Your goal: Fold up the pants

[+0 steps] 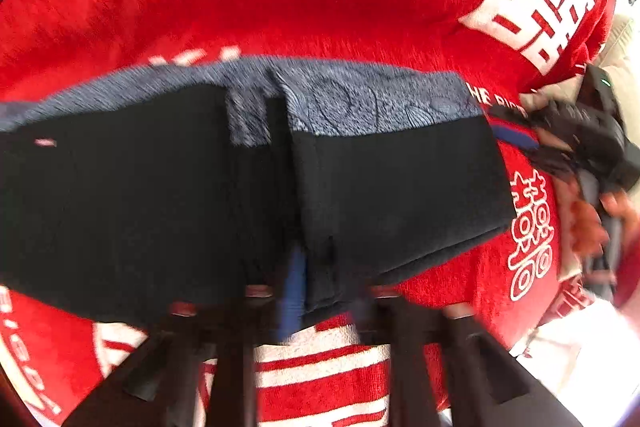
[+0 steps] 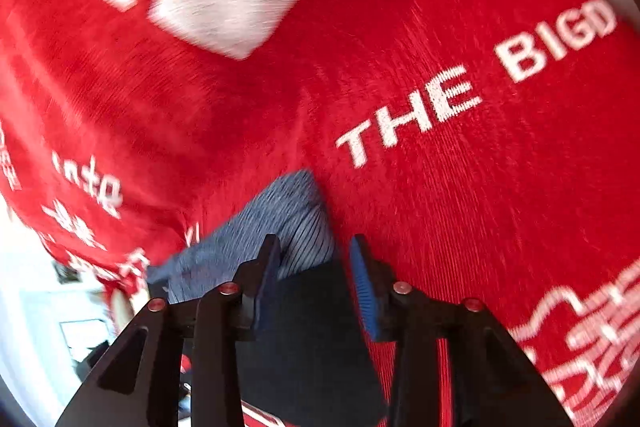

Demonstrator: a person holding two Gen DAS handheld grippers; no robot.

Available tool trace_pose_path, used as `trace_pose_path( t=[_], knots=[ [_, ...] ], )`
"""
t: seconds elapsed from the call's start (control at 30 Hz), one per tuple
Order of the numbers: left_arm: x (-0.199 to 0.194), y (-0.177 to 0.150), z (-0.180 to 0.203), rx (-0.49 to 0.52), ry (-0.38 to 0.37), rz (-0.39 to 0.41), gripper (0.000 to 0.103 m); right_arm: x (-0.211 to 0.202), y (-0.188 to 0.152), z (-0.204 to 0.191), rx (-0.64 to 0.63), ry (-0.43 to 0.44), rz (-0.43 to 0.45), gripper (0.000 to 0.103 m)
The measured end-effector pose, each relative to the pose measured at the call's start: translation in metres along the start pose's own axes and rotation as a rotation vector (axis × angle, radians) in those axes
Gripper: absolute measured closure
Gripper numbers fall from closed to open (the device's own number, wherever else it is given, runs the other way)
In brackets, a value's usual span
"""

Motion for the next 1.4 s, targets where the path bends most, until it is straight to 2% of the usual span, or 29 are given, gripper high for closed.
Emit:
trace_pose_path(
  t=[0.03,0.17,0.3,0.37,0.43,0.5,0.57,0.63,0.73,0.87,0.97,1.0,1.03,1.07,1.13,1.23,1.4],
  knots=[
    [-0.008,0.001,0.001,-0.002,0.004,0.03,0.044,-0.005,-0.008,-0.004,-0.026,-0.029,0.005,0.063],
    [-0.029,0.01,0.013,0.007,-0.008,0.079,0.044,-0.019,-0.042,-0.013,-0.096,-0.101,0.011,0.063],
    [-0.025,0.022,0.037,0.056,-0.018,0.094,0.044,-0.025,-0.063,-0.012,-0.13,-0.138,0.003,0.065],
    [-0.015,0.027,0.05,0.074,-0.027,0.084,0.044,-0.023,-0.067,-0.019,-0.149,-0.141,0.0,0.068],
    [-0.002,0.03,0.059,0.077,-0.006,0.069,0.044,-0.022,-0.069,-0.024,-0.166,-0.138,-0.004,0.068],
    [0.016,0.028,0.053,0.054,0.061,0.039,0.044,-0.02,-0.069,-0.031,-0.184,-0.137,-0.006,0.068],
    [0.031,0.022,0.039,-0.005,0.076,0.003,0.044,-0.018,-0.068,-0.036,-0.204,-0.138,-0.006,0.068],
    [0.032,0.02,0.035,-0.02,0.047,0.032,0.044,-0.01,-0.068,-0.039,-0.217,-0.142,-0.022,0.068],
    [0.033,0.02,0.038,-0.013,0.082,0.039,0.044,0.01,-0.069,-0.034,-0.236,-0.183,-0.062,0.068],
    [0.031,0.02,0.044,-0.032,0.131,0.051,0.044,0.015,-0.07,-0.033,-0.246,-0.193,-0.068,0.068],
    [0.024,0.016,0.044,-0.086,0.121,0.062,0.044,0.016,-0.071,-0.034,-0.267,-0.201,-0.082,0.066],
    [0.021,0.013,0.042,-0.105,0.118,0.06,0.041,0.016,-0.071,-0.035,-0.274,-0.205,-0.085,0.065],
    [0.019,0.009,0.04,-0.116,0.123,0.056,0.023,0.016,-0.072,-0.035,-0.281,-0.209,-0.088,0.063],
    [0.015,0.005,0.036,-0.129,0.136,0.058,0.014,0.017,-0.073,-0.036,-0.285,-0.213,-0.088,0.063],
    [0.005,-0.003,0.031,-0.142,0.145,0.081,0.014,0.017,-0.076,-0.04,-0.291,-0.224,-0.082,0.055],
    [-0.005,-0.02,0.012,-0.178,0.153,0.068,0.014,0.016,-0.084,-0.049,-0.305,-0.275,-0.063,0.044],
    [-0.011,-0.047,-0.028,-0.248,0.169,0.031,0.014,0.019,-0.104,-0.067,-0.337,-0.363,-0.045,0.039]
  ],
)
Point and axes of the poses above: each gripper's, at about its wrist camera, not at the fingertips, and x roughly the way its jaws point, z to its right, y to its top, the point moved 6 cm from there along x, roughly the way its jaws point, and after that the axes turned 8 degrees about -z, right-handed, at the moved point
